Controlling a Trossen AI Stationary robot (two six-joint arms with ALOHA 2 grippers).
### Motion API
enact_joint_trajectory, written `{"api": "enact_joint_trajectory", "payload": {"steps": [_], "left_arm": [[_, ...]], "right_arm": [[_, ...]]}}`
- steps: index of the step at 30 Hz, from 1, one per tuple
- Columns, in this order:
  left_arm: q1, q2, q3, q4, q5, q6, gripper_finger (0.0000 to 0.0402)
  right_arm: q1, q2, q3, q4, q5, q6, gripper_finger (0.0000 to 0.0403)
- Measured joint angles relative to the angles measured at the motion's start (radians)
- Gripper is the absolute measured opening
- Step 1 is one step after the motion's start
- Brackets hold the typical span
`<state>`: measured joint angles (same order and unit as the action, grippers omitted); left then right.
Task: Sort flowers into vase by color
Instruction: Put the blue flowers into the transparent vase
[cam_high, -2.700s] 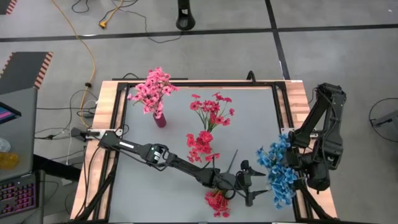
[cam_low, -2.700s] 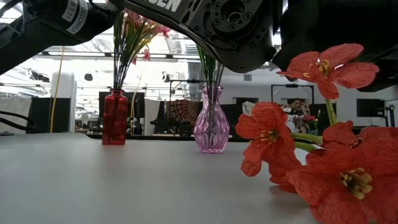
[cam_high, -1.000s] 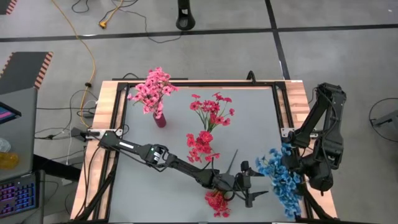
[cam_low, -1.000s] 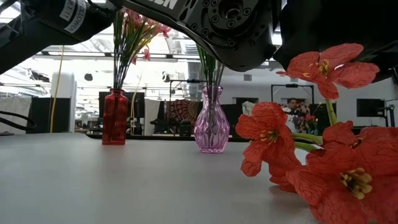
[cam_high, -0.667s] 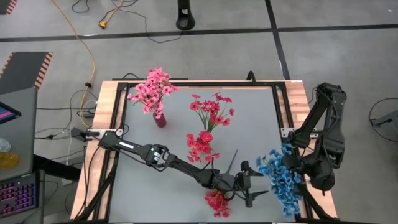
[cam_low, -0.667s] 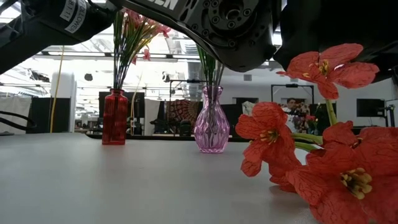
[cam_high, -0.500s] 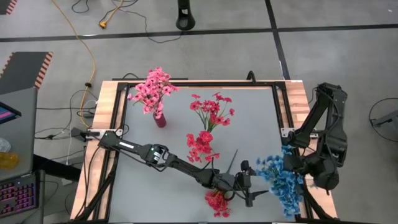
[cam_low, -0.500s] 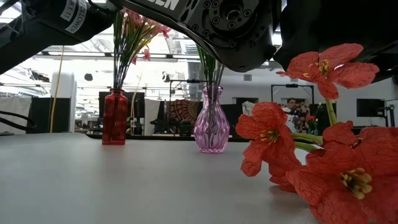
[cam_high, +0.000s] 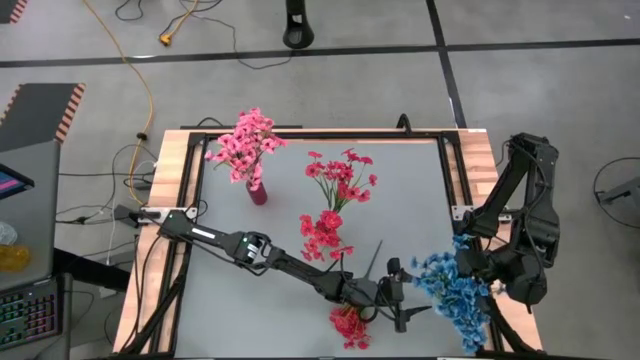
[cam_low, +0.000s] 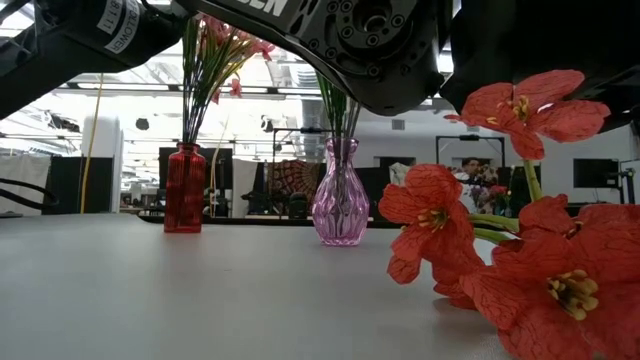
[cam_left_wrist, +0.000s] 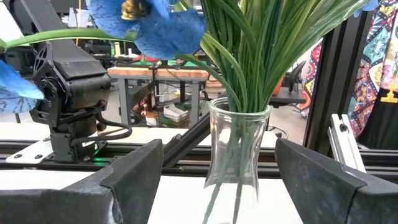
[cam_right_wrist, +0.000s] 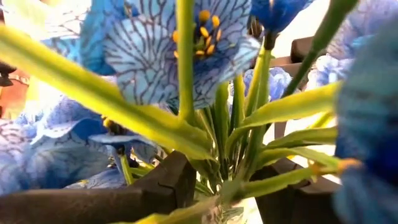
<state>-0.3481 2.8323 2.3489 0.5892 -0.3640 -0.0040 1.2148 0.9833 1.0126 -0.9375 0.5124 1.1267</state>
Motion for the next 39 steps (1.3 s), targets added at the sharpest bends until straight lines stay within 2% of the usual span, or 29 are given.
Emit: {"api": "enact_joint_trajectory", "payload": {"steps": [4,12,15,18,33,39], "left_arm": [[0.0,0.0,0.0,0.0,0.0,0.0,0.0297],[0.0,0.0,0.0,0.0,-0.003,0.0,0.0297],[0.0,0.0,0.0,0.0,-0.002,0.0,0.0297],[0.0,-0.001,0.0,0.0,-0.002,0.0,0.0297],[0.0,-0.001,0.001,0.0,-0.002,0.0,0.0297],[0.0,-0.001,0.001,0.0,-0.002,0.0,0.0297]], "right_arm": [[0.0,0.0,0.0,0.0,-0.065,-0.002,0.0186],[0.0,0.0,0.0,0.0,-0.068,0.001,0.0265],[0.0,-0.004,0.0,-0.01,-0.116,-0.009,0.0279],[0.0,-0.012,0.0,-0.025,-0.175,-0.019,0.0282],[0.0,-0.07,0.0,-0.042,-0.148,-0.006,0.0282],[0.0,-0.076,0.065,-0.134,-0.147,0.0,0.0282]]}}
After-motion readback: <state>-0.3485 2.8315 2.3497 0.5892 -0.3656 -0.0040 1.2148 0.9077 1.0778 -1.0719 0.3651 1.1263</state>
